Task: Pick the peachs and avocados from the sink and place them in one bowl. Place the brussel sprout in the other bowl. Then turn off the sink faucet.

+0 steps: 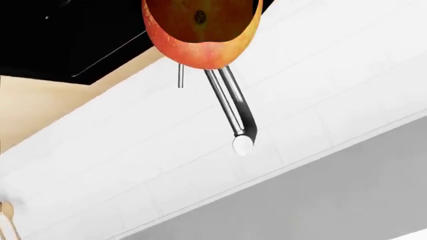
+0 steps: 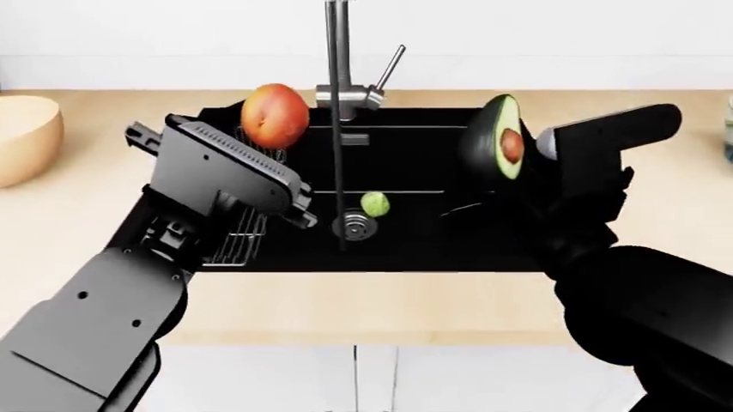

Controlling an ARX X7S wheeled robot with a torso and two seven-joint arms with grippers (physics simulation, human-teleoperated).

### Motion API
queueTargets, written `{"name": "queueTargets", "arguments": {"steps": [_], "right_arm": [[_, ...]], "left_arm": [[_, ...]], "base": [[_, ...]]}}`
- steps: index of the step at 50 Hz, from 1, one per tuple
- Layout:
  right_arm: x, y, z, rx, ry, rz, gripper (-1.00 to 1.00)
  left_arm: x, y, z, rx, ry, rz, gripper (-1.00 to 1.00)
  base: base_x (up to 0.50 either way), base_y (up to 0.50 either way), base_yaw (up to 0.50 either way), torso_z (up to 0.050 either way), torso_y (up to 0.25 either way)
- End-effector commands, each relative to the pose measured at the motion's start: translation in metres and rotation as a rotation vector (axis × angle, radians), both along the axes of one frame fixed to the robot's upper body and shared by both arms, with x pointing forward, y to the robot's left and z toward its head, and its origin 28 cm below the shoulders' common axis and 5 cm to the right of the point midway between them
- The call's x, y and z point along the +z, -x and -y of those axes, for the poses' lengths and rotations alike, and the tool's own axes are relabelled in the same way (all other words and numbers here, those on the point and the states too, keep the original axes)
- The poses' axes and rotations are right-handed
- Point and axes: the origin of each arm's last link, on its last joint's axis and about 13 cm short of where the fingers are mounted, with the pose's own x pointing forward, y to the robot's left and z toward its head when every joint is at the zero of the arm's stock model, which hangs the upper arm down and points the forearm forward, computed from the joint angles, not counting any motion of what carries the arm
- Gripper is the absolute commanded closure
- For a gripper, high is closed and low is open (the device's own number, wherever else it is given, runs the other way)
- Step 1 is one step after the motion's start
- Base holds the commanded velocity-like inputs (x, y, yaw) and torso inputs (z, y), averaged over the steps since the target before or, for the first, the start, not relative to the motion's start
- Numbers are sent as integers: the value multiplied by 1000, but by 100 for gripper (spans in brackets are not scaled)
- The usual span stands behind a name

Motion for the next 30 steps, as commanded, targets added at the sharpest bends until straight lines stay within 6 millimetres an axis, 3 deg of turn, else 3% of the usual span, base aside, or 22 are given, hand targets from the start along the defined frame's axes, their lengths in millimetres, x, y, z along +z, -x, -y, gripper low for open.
{"name": "queueTargets", "arguments": {"steps": [1,30], "right_arm": [[6,5,5,-58,-73,116,100],[10,9,7,-61,-122,205,100]], "left_arm": [[4,-2,8,124,95,88,100],[5,-1,10,97,130,139,100]], "base": [[-98,-500,0,0,0],[-5,-500,0,0,0]]}}
